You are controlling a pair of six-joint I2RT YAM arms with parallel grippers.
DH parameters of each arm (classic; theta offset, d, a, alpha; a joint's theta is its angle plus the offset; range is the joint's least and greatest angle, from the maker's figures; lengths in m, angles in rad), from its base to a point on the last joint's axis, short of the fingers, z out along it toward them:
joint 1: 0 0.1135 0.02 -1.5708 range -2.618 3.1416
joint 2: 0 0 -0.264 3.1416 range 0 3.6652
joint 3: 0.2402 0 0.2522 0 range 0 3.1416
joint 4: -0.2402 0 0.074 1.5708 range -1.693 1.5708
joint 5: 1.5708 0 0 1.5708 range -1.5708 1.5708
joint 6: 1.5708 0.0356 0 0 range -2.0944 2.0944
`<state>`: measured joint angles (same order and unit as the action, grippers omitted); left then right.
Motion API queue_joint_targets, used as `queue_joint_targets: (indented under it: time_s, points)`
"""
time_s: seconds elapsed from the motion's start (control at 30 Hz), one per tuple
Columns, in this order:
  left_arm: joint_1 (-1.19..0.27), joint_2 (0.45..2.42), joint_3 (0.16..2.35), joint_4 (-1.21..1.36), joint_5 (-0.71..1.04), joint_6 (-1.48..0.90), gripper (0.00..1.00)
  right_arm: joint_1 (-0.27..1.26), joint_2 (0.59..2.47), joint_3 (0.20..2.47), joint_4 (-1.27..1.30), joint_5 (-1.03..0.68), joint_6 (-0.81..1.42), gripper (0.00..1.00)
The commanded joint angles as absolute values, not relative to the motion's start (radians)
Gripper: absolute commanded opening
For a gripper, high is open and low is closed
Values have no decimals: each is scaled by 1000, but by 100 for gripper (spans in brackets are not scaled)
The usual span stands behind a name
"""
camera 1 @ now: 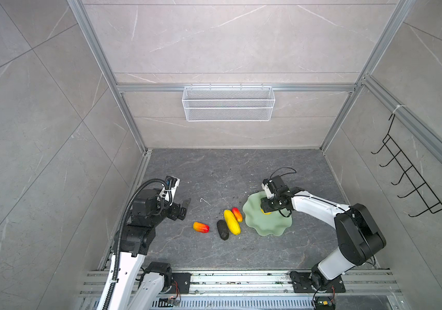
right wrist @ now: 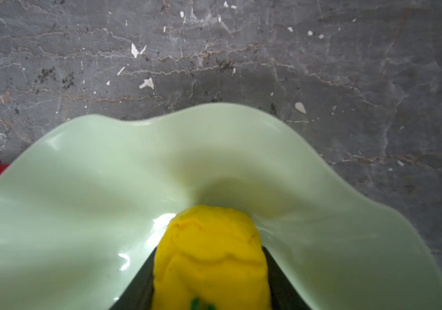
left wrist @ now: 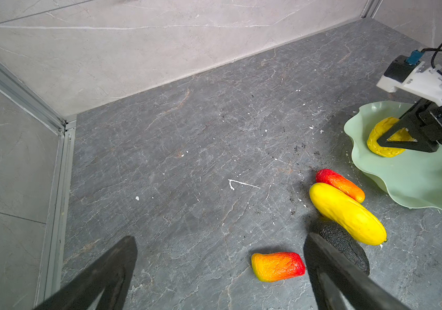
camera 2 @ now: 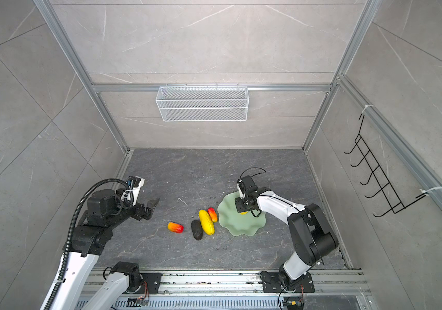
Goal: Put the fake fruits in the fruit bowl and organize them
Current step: 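Carry the yellow pepper into the green bowl and open the right gripper, then move the right gripper to the red-yellow elongated fruit and grasp it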
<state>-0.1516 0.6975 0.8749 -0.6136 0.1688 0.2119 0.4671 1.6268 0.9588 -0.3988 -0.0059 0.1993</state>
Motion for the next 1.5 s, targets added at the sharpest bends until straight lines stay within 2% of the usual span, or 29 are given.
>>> queue_joint_targets:
  time_s: [0.0,0.1,0.27,0.47,0.5,0.67,0.87,1.2,1.47]
  points:
    - [-144,697,913,-595,198,199,100,470,1636,951,-363,-23,220,50]
    - [-143,698,912,-594,201,199,100,470,1624,958,-380,-17,212,56]
    - [-141,701,911,-592,202,196,100,469,1584,1039,-496,31,152,79]
    - [-138,695,911,-593,203,196,100,480,1494,1161,-625,15,72,89]
    - [-138,695,911,-591,202,194,100,493,1480,1177,-633,2,58,99]
    - [-137,693,911,-591,205,193,100,703,1486,1240,-590,-77,-16,100]
    - [-137,693,910,-591,204,193,100,883,1683,1300,-431,-203,22,100]
    - [-135,697,909,-591,216,193,100,1005,2006,1530,-405,-293,29,99]
    - [-131,695,911,-591,211,193,100,1030,2142,1594,-402,-313,38,87]
